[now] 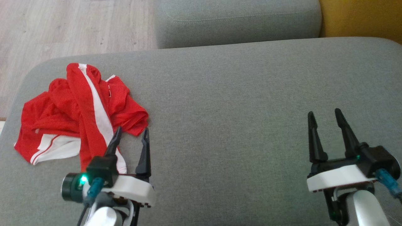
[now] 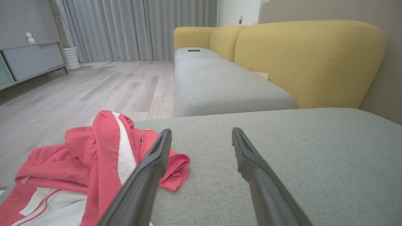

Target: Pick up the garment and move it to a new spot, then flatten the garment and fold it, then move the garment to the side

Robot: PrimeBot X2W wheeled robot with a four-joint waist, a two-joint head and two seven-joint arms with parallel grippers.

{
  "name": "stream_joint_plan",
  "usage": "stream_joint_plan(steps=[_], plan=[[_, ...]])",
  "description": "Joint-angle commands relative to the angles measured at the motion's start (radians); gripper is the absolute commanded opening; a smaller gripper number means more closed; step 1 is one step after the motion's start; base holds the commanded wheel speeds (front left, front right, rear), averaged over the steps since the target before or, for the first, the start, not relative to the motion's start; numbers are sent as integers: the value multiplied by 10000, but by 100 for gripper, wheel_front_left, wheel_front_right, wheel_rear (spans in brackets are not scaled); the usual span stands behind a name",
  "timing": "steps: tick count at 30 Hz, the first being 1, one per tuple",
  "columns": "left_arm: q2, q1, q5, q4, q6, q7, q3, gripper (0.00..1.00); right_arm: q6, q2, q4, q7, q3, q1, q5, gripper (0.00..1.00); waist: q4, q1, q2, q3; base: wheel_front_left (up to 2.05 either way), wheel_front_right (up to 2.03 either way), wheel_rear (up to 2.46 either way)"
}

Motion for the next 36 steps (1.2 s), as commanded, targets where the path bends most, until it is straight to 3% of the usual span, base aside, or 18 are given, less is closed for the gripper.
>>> stream_joint_plan(steps=[1, 8, 13, 16, 19, 20, 27, 32, 36], plan=[[238, -632, 274, -350, 82, -112, 179, 100, -6, -74, -428, -169, 272, -433, -316, 100, -2, -1, 0, -4, 0, 0, 0], [300, -678, 930, -364, 167, -320, -193, 100, -6, -78, -445, -376, 558, -420, -1179, 100, -7, -1, 0, -11, 0, 0, 0], [-53, -420, 751, -762, -74, -469, 401, 100, -7, -81, -561, -523, 576, -387, -1359, 100, 34, -1, 0, -18, 0, 0, 0], [-433, -129, 541, -875, -668, -558, 1026, 100, -7, -83, -550, -612, 503, -311, -915, 100, 65, -1, 0, -36, 0, 0, 0], [-927, 182, 452, -807, -1513, -647, 1730, 100, -7, -85, -363, -701, 495, -218, -349, 100, 99, -1, 0, -63, 0, 0, 0], [-1263, 351, 604, -726, -2064, -707, 2210, 100, -7, -86, -175, -760, 455, -183, 52, 100, 113, -1, 0, -85, 0, 0, 0], [-2174, 772, 965, -290, -3706, -849, 3630, 100, -7, -89, 421, -901, 672, -93, 653, 100, 100, -1, 0, -104, 0, 0, 0], [-2298, 819, 1262, 101, -4271, -849, 3917, 100, -7, -89, 772, -901, 665, -131, 1198, 100, 64, -1, 0, -97, 0, 0, 0], [-2309, 798, 1129, 233, -4292, -849, 3852, 100, -7, -89, 827, -901, 682, -201, 1298, 100, 17, -1, 0, -79, 0, 0, 0]])
